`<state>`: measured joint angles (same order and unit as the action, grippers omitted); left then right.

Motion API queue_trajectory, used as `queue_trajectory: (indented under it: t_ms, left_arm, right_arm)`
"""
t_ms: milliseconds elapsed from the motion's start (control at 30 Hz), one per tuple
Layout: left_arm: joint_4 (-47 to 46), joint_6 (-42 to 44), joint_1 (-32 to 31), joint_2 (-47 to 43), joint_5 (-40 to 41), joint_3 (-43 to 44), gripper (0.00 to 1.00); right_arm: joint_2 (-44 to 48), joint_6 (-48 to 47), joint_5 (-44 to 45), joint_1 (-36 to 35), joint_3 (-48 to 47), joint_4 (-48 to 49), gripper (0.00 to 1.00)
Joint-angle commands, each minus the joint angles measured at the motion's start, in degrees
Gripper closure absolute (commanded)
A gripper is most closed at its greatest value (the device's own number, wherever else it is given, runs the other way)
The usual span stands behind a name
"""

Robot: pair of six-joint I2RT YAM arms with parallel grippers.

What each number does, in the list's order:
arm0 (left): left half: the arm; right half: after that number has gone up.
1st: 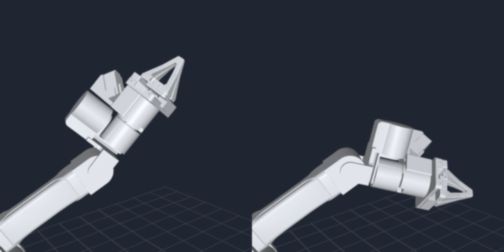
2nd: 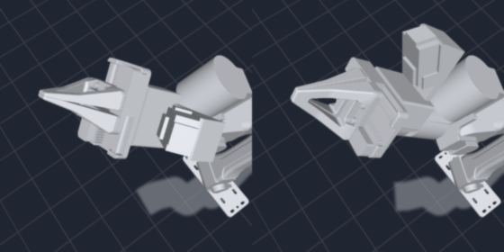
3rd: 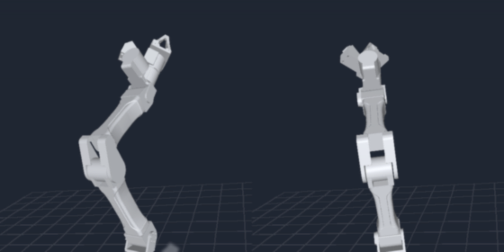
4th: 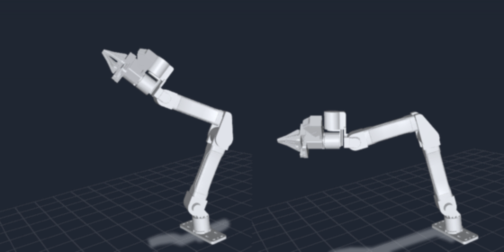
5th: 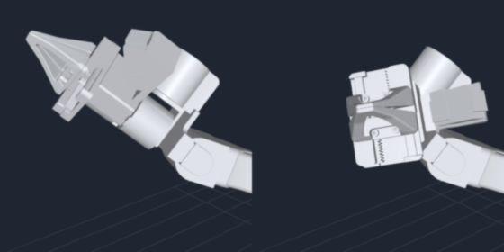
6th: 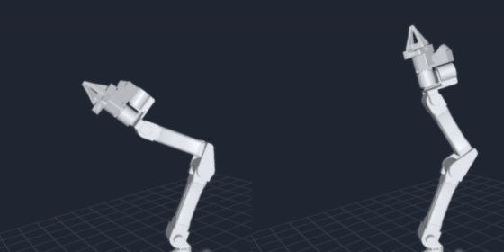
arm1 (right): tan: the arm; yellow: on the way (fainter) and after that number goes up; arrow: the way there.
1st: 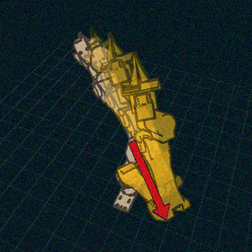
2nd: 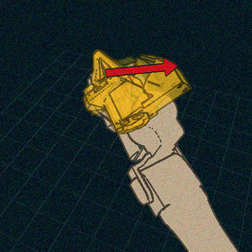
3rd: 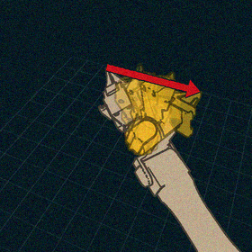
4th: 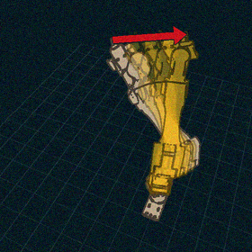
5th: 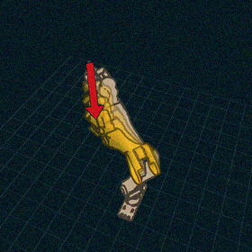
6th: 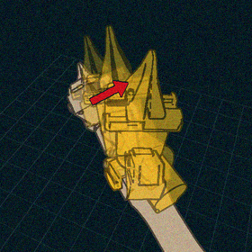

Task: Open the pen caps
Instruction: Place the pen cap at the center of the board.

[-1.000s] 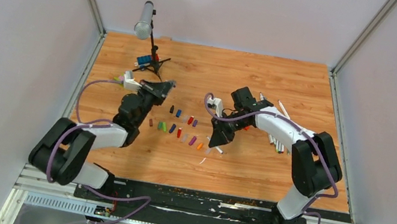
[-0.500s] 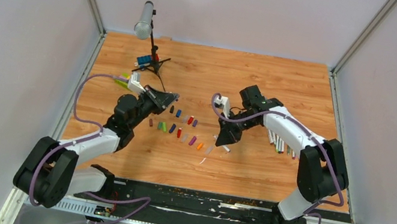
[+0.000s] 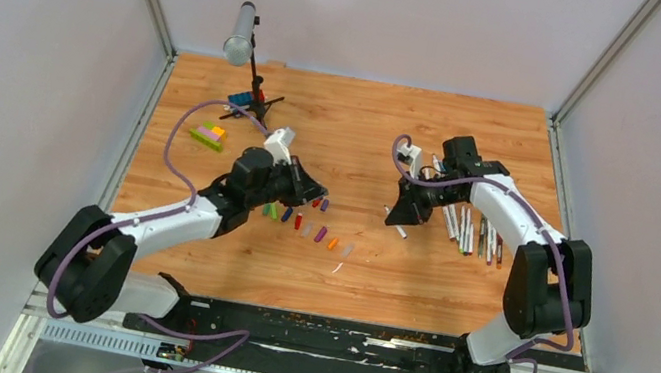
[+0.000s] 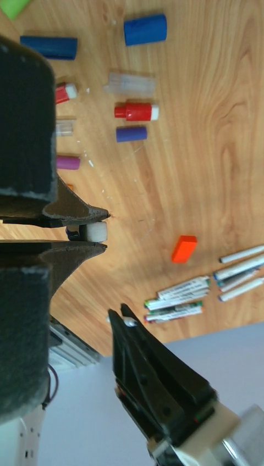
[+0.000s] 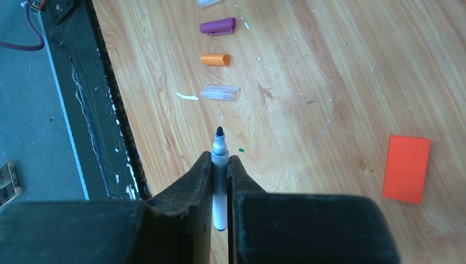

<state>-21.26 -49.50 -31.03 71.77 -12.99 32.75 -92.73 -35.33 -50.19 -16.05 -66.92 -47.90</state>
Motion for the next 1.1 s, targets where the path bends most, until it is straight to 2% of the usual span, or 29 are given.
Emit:
queue_trajectory:
  t_ms: [0, 567, 1067]
  left_arm:
    - [9.3, 8.0, -3.8, 5.2, 2.7, 6.7, 0.98]
    - [31.9, 20.2, -11.7, 26.2, 12.8, 30.6, 0.94]
    - [41.9, 24.4, -13.5, 35.7, 19.3, 40.6, 0.87]
  right_arm:
    - [2.6, -1.7, -3.3, 1.5, -1.5, -0.1, 1.0]
    - [2.8, -1.7, -3.9, 3.4, -1.2, 0.0, 1.0]
    - [2.4, -1.9, -4.2, 4.0, -1.2, -0.2, 1.0]
